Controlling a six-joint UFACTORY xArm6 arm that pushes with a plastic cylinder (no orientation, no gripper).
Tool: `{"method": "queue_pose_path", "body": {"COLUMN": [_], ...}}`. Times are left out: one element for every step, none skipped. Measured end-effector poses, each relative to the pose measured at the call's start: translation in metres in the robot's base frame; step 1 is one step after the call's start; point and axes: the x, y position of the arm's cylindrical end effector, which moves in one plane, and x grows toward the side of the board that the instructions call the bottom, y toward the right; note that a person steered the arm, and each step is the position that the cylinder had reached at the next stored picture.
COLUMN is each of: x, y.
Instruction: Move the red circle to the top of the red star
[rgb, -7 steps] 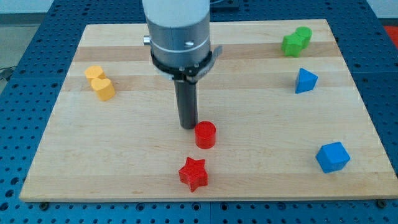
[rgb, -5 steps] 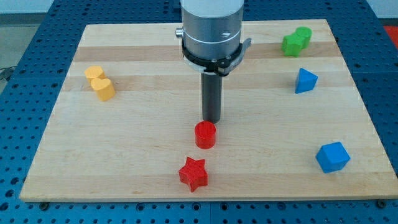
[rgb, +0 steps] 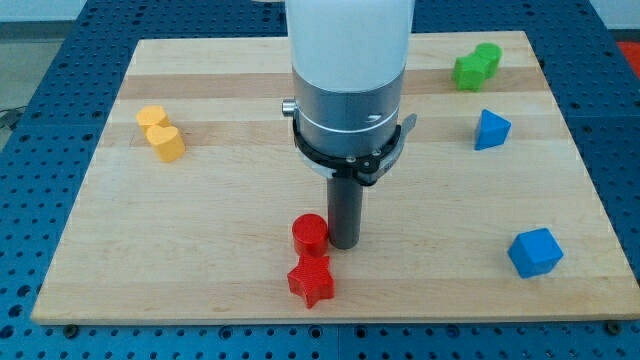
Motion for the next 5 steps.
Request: {"method": "queue_pose_path", "body": {"x": [0.023, 0.018, 0.008, -0.023, -0.034], "y": [-0.011, -0.011, -0.011, 0.009, 0.056]}}
